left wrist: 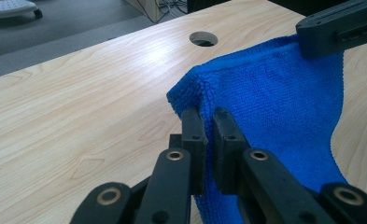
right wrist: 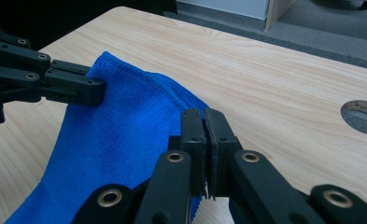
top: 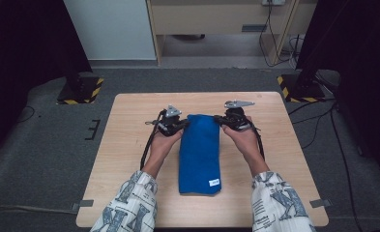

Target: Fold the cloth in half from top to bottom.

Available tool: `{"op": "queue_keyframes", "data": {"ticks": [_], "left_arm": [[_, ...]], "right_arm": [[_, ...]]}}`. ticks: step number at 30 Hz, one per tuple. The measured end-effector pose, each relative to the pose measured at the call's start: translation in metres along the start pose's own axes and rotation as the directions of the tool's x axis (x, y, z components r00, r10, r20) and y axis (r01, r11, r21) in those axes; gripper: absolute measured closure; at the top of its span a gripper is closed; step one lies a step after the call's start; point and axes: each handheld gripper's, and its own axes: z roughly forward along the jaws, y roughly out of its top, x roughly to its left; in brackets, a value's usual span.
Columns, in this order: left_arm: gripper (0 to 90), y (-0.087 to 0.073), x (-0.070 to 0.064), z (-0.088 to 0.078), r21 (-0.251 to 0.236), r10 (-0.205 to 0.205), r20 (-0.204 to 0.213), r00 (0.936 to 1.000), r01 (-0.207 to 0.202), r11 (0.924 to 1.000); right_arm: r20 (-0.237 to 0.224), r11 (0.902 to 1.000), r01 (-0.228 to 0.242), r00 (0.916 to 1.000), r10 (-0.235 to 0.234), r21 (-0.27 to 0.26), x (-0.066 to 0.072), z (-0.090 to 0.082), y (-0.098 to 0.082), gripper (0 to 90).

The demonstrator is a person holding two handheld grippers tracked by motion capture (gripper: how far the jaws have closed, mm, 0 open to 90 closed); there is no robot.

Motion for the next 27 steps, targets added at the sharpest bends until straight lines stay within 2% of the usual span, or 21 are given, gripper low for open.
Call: {"op": "queue_keyframes", "data": {"ticks": [5, 10, 14, 17, 19, 24, 27], "left_arm": [[84.3, -0.001, 0.002, -0.004, 0.006, 0.014, 0.003, 0.9999, -0.014, 0.9999], [84.1, -0.005, 0.000, -0.016, -0.008, 0.026, 0.003, 0.9997, -0.026, 0.9996], [84.1, -0.012, -0.007, -0.021, -0.013, 0.037, 0.014, 0.9992, -0.037, 0.9992], [84.1, -0.016, -0.009, -0.025, -0.027, 0.028, 0.030, 0.9992, -0.027, 0.9993], [84.1, -0.018, -0.011, -0.028, -0.033, 0.021, 0.039, 0.9990, -0.020, 0.9992], [84.1, -0.022, -0.017, -0.040, -0.052, 0.030, 0.057, 0.9979, -0.027, 0.9983], [84.1, -0.026, -0.022, -0.046, -0.057, 0.048, 0.067, 0.9966, -0.044, 0.9974]], "right_arm": [[-0.008, 1.0000, 0.002, 1.0000, -0.002, -0.006, 0.003, 0.000, 0.001, 87.9], [-0.018, 0.9999, 0.015, 0.9997, -0.016, -0.005, 0.008, -0.005, -0.004, 87.9], [-0.031, 0.9996, 0.026, 0.9992, -0.026, -0.013, 0.014, -0.014, -0.008, 87.9], [-0.030, 0.9987, 0.051, 0.9982, -0.051, -0.008, 0.018, -0.019, -0.013, 87.9], [-0.037, 0.9986, 0.051, 0.9980, -0.052, -0.013, 0.021, -0.022, -0.016, 87.9], [-0.069, 0.9981, 0.060, 0.9957, -0.061, -0.017, 0.028, -0.030, -0.026, 87.9], [-0.081, 0.9978, 0.060, 0.9948, -0.062, -0.027, 0.034, -0.039, -0.032, 87.9]]}}
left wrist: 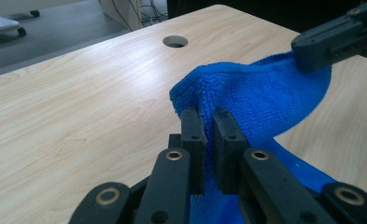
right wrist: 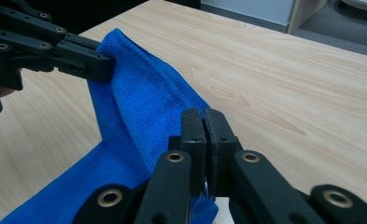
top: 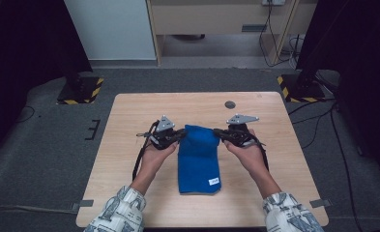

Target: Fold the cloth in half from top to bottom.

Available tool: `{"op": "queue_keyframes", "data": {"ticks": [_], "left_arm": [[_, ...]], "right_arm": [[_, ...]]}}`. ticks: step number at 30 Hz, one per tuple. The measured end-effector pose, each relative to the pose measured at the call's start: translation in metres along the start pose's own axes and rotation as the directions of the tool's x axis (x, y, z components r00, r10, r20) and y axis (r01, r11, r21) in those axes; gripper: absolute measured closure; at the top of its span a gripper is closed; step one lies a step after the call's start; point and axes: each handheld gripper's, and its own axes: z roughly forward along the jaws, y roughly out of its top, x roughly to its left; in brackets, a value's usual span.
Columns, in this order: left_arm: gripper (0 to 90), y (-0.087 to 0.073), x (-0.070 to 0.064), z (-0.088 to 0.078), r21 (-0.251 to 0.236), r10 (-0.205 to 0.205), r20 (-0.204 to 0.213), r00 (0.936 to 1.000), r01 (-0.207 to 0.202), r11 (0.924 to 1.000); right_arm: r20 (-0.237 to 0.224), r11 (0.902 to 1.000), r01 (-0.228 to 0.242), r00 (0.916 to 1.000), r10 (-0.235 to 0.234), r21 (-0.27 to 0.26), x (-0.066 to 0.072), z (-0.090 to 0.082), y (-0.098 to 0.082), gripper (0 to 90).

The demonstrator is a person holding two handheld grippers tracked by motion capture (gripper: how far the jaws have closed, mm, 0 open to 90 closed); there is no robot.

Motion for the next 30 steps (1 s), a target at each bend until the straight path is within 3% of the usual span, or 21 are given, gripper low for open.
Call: {"op": "queue_keyframes", "data": {"ticks": [10, 16, 23, 30], "left_arm": [[83.6, -0.014, -0.017, -0.020, -0.017, 0.002, 0.029, 0.9996, -0.002, 0.9999], [82.3, -0.030, -0.028, -0.027, -0.016, -0.003, 0.053, 0.9986, 0.004, 0.9999], [81.3, -0.043, -0.039, -0.032, -0.001, 0.027, 0.058, 0.9979, -0.027, 0.9996], [80.9, -0.051, -0.047, -0.032, 0.011, 0.043, 0.072, 0.9964, -0.044, 0.9990]], "right_arm": [[-0.047, 0.9996, 0.023, 0.9986, -0.024, -0.016, 0.022, -0.016, -0.017, 88.0], [-0.050, 0.9996, 0.025, 0.9984, -0.025, -0.015, 0.026, -0.023, -0.027, 87.9], [-0.075, 0.9992, 0.036, 0.9965, -0.035, 0.014, 0.035, -0.025, -0.049, 87.9], [-0.078, 0.9998, 0.019, 0.9968, -0.018, 0.010, 0.035, -0.028, -0.056, 87.9]]}}
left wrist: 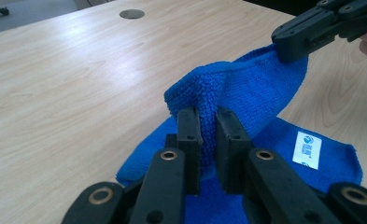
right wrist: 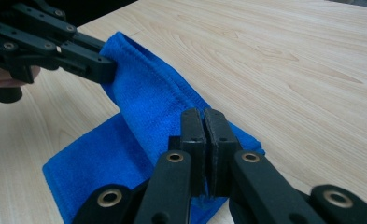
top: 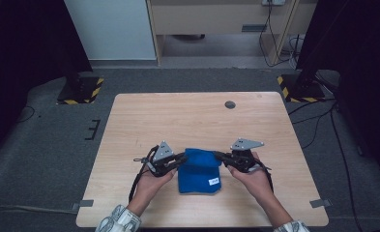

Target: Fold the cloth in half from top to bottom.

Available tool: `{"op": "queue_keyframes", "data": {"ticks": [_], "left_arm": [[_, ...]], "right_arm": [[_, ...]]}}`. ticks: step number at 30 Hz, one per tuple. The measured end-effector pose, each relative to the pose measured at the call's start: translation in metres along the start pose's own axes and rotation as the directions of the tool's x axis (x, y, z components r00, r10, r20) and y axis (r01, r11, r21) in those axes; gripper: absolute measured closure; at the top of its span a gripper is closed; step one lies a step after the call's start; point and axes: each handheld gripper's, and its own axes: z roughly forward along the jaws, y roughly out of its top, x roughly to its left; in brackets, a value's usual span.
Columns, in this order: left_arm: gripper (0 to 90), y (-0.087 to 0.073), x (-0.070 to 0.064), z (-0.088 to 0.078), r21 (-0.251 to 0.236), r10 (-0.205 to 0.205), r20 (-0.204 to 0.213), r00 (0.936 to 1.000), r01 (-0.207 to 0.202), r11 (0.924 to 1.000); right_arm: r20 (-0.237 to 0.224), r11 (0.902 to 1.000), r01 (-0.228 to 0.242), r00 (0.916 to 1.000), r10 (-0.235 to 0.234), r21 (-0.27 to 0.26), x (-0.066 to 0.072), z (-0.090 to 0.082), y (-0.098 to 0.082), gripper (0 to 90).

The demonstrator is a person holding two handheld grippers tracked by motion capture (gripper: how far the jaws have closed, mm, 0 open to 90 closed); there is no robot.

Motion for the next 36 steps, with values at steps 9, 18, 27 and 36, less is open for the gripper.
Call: {"op": "queue_keyframes", "data": {"ticks": [9, 18, 27, 36], "left_arm": [[79.3, -0.014, -0.007, -0.005, 0.010, 0.005, -0.003, 1.0000, -0.005, 0.9999], [73.2, -0.028, -0.018, -0.002, 0.063, 0.003, 0.014, 0.9999, -0.004, 0.9980], [64.7, -0.033, -0.022, -0.007, 0.088, 0.003, -0.010, 0.9999, -0.002, 0.9961], [57.6, -0.038, -0.026, -0.017, 0.090, 0.006, -0.024, 0.9997, -0.004, 0.9960]], "right_arm": [[-0.023, 0.9999, 0.010, 0.9997, -0.010, 0.006, 0.010, -0.002, -0.008, 87.8], [-0.035, 0.9991, 0.032, 0.9989, -0.031, 0.029, 0.017, -0.003, -0.017, 87.9], [-0.051, 0.9984, 0.040, 0.9980, -0.038, 0.041, 0.022, -0.004, -0.024, 87.8], [-0.066, 0.9970, 0.044, 0.9971, -0.039, 0.063, 0.025, -0.001, -0.032, 87.7]]}}
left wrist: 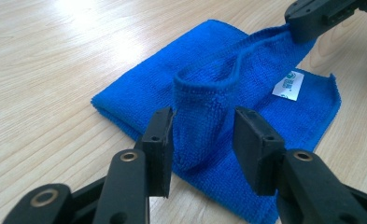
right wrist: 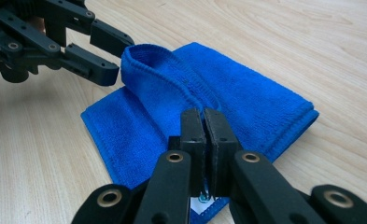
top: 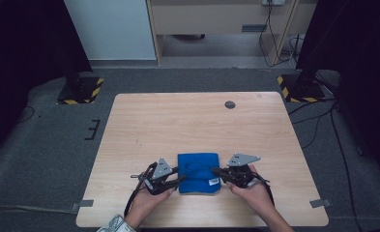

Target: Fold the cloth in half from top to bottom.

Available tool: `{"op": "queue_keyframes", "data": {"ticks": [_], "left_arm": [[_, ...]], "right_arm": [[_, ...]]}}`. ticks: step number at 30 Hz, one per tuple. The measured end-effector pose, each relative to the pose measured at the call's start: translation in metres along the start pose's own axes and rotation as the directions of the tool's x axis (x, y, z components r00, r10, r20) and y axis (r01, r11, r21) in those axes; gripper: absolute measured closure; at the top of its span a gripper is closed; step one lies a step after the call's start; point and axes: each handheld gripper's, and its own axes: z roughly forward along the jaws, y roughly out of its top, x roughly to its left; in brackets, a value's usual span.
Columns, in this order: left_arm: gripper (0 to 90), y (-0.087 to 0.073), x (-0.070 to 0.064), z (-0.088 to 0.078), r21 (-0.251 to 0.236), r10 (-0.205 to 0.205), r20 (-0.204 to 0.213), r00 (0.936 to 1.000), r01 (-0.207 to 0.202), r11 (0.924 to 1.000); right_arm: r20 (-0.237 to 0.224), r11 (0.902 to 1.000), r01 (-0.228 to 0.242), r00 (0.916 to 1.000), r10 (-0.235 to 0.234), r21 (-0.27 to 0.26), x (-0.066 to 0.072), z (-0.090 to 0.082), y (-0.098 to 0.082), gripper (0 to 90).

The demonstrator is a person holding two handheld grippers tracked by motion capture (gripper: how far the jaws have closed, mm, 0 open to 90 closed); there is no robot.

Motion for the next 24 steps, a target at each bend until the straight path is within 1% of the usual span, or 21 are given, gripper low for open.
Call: {"op": "queue_keyframes", "data": {"ticks": [5, 8, 10, 15, 17, 20, 21, 24], "left_arm": [[56.8, 0.000, 0.000, -0.006, -0.014, -0.004, -0.003, 1.0000, 0.004, 0.9999], [57.0, 0.003, 0.003, -0.009, -0.036, -0.010, -0.009, 0.9999, 0.010, 0.9993], [57.2, 0.004, 0.004, -0.011, -0.046, -0.011, -0.012, 0.9999, 0.011, 0.9989], [57.1, 0.009, 0.012, -0.012, -0.072, -0.032, -0.035, 0.9989, 0.029, 0.9970], [57.1, 0.012, 0.018, -0.007, -0.071, -0.036, -0.055, 0.9978, 0.032, 0.9970], [56.1, 0.017, 0.024, 0.003, -0.059, -0.028, -0.051, 0.9983, 0.025, 0.9979], [55.7, 0.019, 0.026, 0.007, -0.050, -0.020, -0.050, 0.9986, 0.018, 0.9986], [54.8, 0.023, 0.030, 0.019, -0.037, -0.005, -0.063, 0.9980, 0.003, 0.9993]], "right_arm": [[-0.012, 0.9999, 0.002, 0.9999, -0.002, -0.010, 0.002, -0.002, 0.000, 87.7], [-0.019, 1.0000, 0.005, 0.9998, -0.005, -0.006, 0.003, -0.004, -0.002, 87.5], [-0.026, 0.9999, 0.015, 0.9995, -0.015, 0.002, 0.004, -0.004, -0.005, 87.2], [-0.032, 0.9996, 0.024, 0.9992, -0.023, 0.014, 0.006, -0.002, -0.008, 86.9], [-0.031, 0.9995, 0.026, 0.9992, -0.025, 0.018, 0.006, -0.002, -0.009, 86.6], [-0.032, 0.9992, 0.029, 0.9991, -0.028, 0.026, 0.005, -0.001, -0.010, 86.3], [-0.032, 0.9993, 0.028, 0.9991, -0.027, 0.027, 0.005, -0.001, -0.010, 86.3], [-0.035, 0.9991, 0.030, 0.9990, -0.029, 0.030, 0.005, 0.000, -0.010, 86.3]]}}
